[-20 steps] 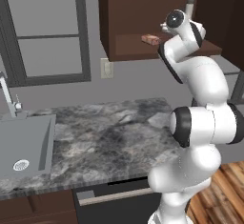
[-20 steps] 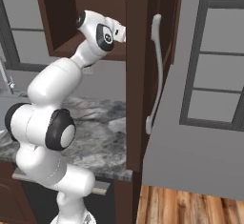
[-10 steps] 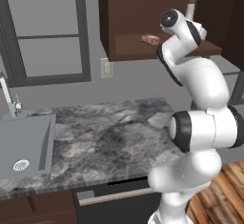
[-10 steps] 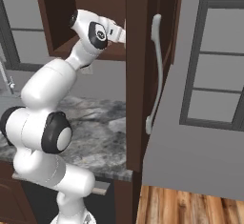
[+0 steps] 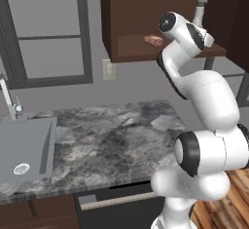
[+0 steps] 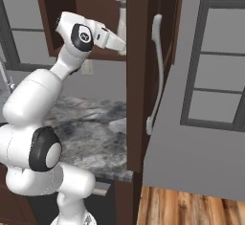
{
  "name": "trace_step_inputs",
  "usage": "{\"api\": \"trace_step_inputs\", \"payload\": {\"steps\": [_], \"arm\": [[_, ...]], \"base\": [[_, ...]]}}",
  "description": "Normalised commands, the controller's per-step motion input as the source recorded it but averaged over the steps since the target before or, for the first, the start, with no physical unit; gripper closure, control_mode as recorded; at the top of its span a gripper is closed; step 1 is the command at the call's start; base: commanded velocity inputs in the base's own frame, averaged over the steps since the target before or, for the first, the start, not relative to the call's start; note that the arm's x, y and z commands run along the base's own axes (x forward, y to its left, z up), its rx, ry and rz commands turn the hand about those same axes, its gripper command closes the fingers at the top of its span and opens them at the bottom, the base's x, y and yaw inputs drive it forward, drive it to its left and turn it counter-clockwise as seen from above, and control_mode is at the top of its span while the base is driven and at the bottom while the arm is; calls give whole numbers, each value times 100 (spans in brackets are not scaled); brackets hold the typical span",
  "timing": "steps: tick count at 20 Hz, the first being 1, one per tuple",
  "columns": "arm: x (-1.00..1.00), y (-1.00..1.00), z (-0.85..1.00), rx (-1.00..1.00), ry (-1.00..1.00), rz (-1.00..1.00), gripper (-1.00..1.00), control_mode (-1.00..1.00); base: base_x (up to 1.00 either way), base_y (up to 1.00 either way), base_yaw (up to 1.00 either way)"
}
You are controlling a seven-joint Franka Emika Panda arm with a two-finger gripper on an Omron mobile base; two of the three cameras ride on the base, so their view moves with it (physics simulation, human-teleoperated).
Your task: Locate and retrieve the bar soap and spray from the cabinet. Place them next to the sink.
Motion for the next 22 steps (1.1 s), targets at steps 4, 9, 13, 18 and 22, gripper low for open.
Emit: {"api": "trace_step_inputs", "payload": {"steps": [4, 9, 13, 18, 22], "arm": [[-79, 22, 3, 5, -4, -6, 100, -100], [-91, 15, 7, 9, -6, -4, 100, -100], [-88, 20, 2, 6, -5, -3, 100, -100], [-68, 44, -4, 0, -3, -1, 100, -100], [-71, 33, -10, 0, -7, 0, 100, -100]], "base": [[0, 0, 0], [0, 0, 0], [0, 0, 0], [0, 0, 0], [0, 0, 0]]}}
